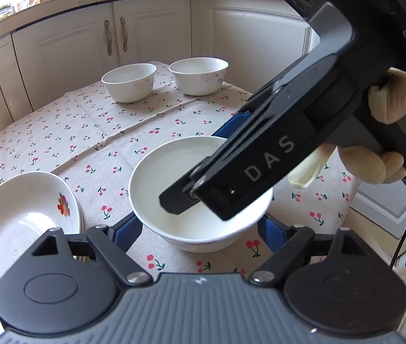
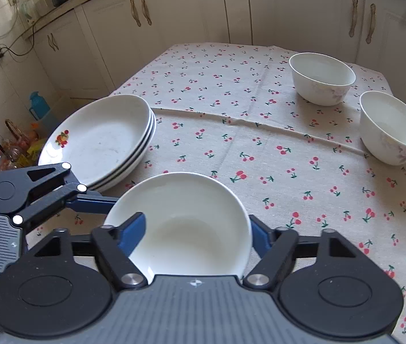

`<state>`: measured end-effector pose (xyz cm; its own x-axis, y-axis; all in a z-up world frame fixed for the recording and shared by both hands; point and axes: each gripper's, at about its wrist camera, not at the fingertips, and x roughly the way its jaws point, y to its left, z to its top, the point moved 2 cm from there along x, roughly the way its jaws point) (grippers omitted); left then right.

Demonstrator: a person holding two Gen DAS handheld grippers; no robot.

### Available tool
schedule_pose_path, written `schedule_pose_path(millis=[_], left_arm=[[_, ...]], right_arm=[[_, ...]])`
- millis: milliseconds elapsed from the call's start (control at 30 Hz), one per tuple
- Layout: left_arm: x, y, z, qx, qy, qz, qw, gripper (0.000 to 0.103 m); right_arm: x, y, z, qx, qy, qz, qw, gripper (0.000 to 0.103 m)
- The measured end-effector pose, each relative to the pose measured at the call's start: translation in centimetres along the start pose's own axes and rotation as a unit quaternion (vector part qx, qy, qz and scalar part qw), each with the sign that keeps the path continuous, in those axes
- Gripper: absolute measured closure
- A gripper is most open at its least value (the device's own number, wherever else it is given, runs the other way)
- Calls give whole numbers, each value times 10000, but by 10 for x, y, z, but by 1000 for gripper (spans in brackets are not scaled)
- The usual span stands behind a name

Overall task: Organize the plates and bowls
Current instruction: 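Carry the bowl with the right tool beside the plate stack and release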

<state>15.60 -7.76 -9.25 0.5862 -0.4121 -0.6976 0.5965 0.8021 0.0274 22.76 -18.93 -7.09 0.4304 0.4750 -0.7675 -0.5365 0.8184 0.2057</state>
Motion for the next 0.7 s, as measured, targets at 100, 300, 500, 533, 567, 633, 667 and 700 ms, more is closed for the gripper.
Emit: schedule_pose_path(millis=[100, 300, 500, 533, 567, 633, 667, 700], left_arm=[[0, 2, -2, -88, 0, -98, 9999, 10], [-3, 0, -5, 2, -69, -51, 10000, 6], [-7, 0, -9, 0, -60, -108, 9999, 6], [-7, 0, -10, -31, -64, -121, 9999, 6], [-8, 2, -11, -74, -66, -122, 9999, 6], [-10, 4, -12, -152, -50, -118, 9998, 6], [-11, 4, -12, -174, -56, -132, 9997, 6], [-13, 5, -13, -189, -59, -145, 9997, 6]], right_arm=[[-3, 4, 0, -90, -103, -80, 9999, 4], [-9, 6, -3, -146, -271, -184, 9994, 0], [-20, 8, -11, -162, -505, -385, 9979, 0], [-23, 9, -13, -169, -562, -453, 9972, 0], [-27, 10, -14, -179, -635, -513, 9965, 0], [-33, 12, -18, -196, -784, -683, 9944, 0], [-36, 13, -19, -211, -852, -779, 9931, 0], [-39, 14, -21, -222, -930, -868, 9916, 0]])
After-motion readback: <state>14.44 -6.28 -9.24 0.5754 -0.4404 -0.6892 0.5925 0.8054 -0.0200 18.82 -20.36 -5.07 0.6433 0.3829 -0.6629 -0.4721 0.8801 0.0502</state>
